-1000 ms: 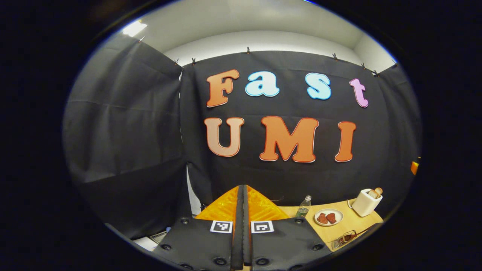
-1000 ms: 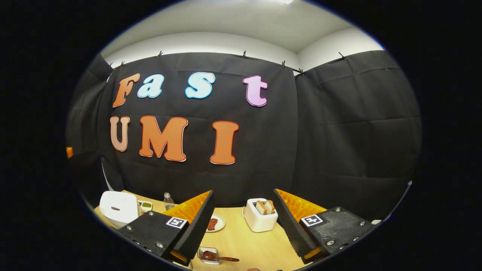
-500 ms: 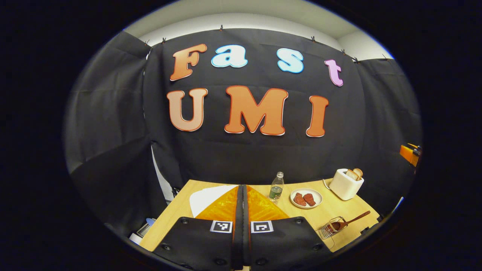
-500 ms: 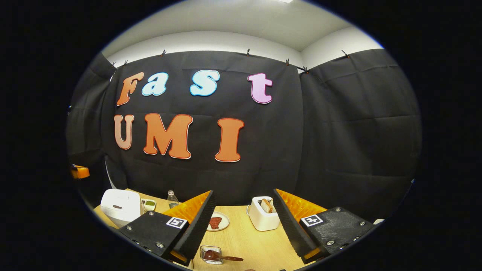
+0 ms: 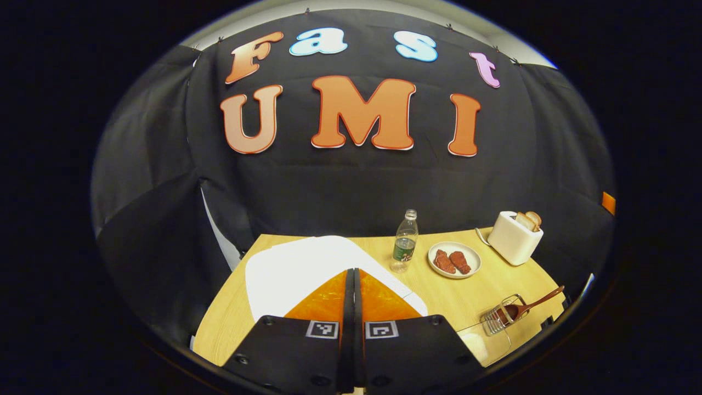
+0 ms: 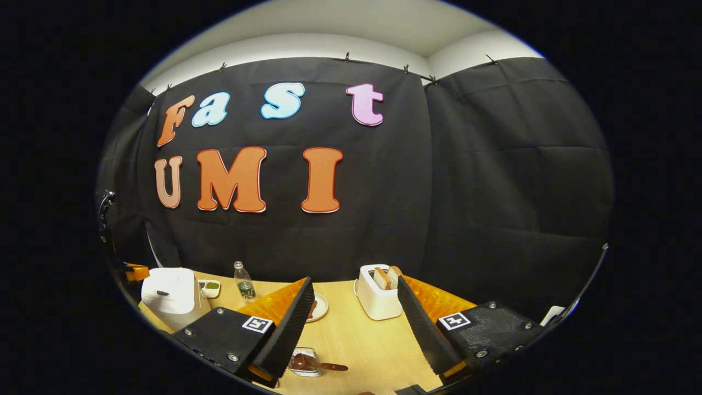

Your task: Close the left gripper, press the button to open the rice cooker; take a wooden spoon from the chopstick holder with the right hand, scoop a spoonful of rice and pour it into the rice cooker, then put the wooden spoon back into the chopstick holder.

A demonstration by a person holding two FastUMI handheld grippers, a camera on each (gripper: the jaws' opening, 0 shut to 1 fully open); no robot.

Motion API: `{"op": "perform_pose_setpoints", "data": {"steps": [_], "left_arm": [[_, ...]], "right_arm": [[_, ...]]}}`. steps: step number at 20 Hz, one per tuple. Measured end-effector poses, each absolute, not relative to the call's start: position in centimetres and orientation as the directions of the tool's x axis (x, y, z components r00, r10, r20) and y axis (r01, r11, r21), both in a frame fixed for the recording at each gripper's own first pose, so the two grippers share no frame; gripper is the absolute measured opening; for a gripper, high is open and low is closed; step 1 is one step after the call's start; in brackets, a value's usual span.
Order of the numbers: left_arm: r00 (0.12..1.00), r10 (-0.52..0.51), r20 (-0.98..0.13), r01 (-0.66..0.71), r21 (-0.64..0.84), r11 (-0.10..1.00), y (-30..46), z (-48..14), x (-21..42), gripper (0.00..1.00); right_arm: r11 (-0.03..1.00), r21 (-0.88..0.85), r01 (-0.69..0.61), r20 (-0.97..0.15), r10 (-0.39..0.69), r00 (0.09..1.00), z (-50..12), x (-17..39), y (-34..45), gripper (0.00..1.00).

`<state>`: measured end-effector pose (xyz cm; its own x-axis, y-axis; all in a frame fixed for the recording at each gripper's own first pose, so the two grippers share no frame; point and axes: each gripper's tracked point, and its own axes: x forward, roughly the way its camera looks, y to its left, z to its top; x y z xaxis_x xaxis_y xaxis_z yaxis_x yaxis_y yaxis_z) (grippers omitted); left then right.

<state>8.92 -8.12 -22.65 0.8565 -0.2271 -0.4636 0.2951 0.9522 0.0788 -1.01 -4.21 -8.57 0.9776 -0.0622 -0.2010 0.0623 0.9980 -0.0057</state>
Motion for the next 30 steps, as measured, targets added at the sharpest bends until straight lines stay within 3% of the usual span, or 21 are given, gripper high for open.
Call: {"op": "perform_pose_setpoints", "data": {"steps": [9, 12, 14, 18, 23, 30], "left_arm": [[0.781, -0.180, -0.599, 0.245, 0.027, 0.969, -6.6, -29.8, 8.3, 0.04], [0.783, -0.191, -0.592, 0.244, 0.010, 0.970, -6.8, -29.7, 8.7, 0.04], [0.739, -0.241, -0.629, 0.257, -0.066, 0.964, -8.0, -30.2, 8.7, 0.04], [0.707, -0.209, -0.676, 0.248, -0.039, 0.968, -7.7, -31.0, 9.4, 0.05], [0.767, -0.197, -0.611, 0.255, 0.008, 0.967, -7.6, -28.9, 9.3, 0.04], [0.865, -0.240, -0.441, 0.263, -0.008, 0.965, -6.8, -18.1, 8.1, 0.04]], "right_arm": [[0.996, -0.012, 0.091, -0.251, -0.091, 0.964, -10.8, -1.3, -5.1, 0.94], [0.996, -0.005, 0.087, -0.264, -0.085, 0.961, -11.3, -1.2, -5.0, 0.94], [0.996, 0.004, 0.088, -0.263, -0.084, 0.961, -11.1, -1.1, -4.9, 0.95], [0.997, 0.034, 0.075, -0.276, -0.063, 0.959, -11.7, -1.5, -4.1, 0.94], [0.997, 0.021, 0.078, -0.281, -0.069, 0.957, -12.0, -1.7, -4.6, 0.95], [0.994, 0.048, 0.093, -0.257, -0.078, 0.963, -12.3, -1.6, -4.8, 0.95]]}}
